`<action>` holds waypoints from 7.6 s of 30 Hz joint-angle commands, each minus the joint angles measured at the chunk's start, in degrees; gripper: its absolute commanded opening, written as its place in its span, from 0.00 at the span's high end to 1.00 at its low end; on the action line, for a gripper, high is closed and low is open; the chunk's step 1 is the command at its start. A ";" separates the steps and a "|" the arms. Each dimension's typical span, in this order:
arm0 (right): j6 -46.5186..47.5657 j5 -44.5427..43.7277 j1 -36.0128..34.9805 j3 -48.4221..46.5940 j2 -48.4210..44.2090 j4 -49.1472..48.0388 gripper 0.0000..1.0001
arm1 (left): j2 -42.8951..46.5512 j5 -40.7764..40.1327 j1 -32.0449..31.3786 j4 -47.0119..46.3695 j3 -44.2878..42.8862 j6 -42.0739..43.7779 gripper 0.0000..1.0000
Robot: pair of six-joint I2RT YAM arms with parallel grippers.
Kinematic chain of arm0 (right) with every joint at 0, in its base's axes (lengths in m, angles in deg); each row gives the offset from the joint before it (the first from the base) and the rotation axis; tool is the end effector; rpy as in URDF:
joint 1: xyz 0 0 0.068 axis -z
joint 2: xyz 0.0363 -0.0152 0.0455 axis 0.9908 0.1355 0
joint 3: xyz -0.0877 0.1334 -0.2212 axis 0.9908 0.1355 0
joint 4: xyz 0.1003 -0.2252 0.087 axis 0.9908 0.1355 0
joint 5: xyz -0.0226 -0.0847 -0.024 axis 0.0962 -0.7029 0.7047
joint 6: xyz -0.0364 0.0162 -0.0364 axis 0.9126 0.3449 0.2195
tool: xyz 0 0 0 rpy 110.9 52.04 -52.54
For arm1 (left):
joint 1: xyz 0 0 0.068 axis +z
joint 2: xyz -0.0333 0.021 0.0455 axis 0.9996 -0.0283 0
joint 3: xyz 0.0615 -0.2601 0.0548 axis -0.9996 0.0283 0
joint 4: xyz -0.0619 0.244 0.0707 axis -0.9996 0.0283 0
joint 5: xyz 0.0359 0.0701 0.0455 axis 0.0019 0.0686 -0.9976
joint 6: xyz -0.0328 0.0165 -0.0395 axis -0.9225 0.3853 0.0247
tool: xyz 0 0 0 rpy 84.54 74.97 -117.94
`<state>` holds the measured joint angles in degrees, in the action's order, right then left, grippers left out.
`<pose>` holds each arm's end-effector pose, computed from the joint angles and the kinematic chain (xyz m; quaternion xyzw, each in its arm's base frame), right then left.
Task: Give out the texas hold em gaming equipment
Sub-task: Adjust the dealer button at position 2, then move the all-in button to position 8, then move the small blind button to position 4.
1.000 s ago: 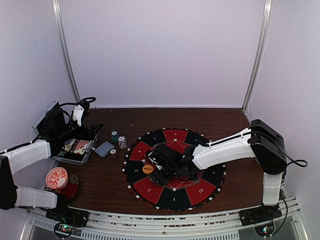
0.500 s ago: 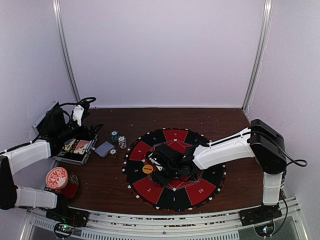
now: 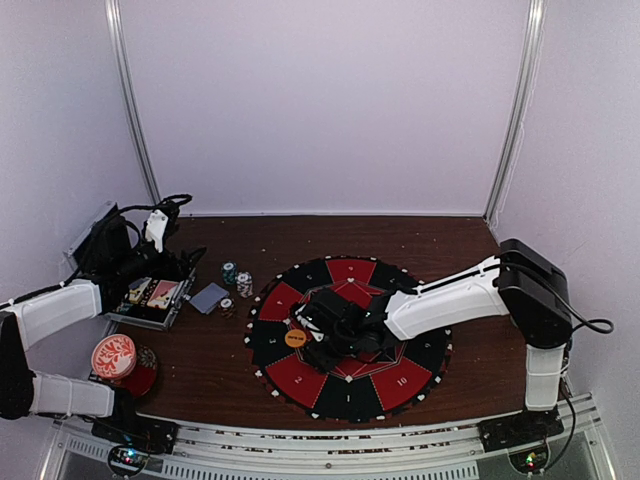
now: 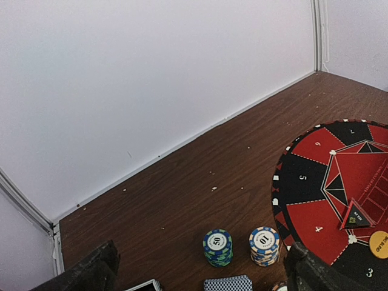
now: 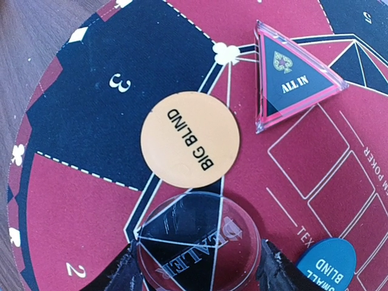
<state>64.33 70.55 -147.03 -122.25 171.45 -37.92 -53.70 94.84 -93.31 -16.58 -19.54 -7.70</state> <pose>0.1754 0.3712 0.1399 -0.3962 0.8716 0.1769 0.2281 0.2522 -0.0375 0.2516 0.2431 0.7396 -0.1446 0.6107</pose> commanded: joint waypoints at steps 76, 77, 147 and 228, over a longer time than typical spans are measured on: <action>-11.48 -11.68 18.19 -0.73 3.17 -1.14 0.39 | -0.73 0.71 0.37 -2.00 -0.39 -0.44 0.02; -11.78 -12.07 18.91 1.11 1.87 -1.39 0.39 | -0.75 0.74 0.41 -2.03 -0.42 -0.49 0.02; -6.29 -3.29 5.54 10.58 -4.00 -3.21 0.47 | -1.19 0.54 0.40 -1.78 -0.67 -0.50 0.02; 1.59 -3.31 8.97 -21.65 5.10 6.53 0.17 | -1.55 0.73 0.43 -1.74 -0.84 -0.49 0.02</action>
<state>65.14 65.91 -136.23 -145.35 183.50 -32.57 -55.32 95.06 -93.28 -16.53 -19.54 -7.85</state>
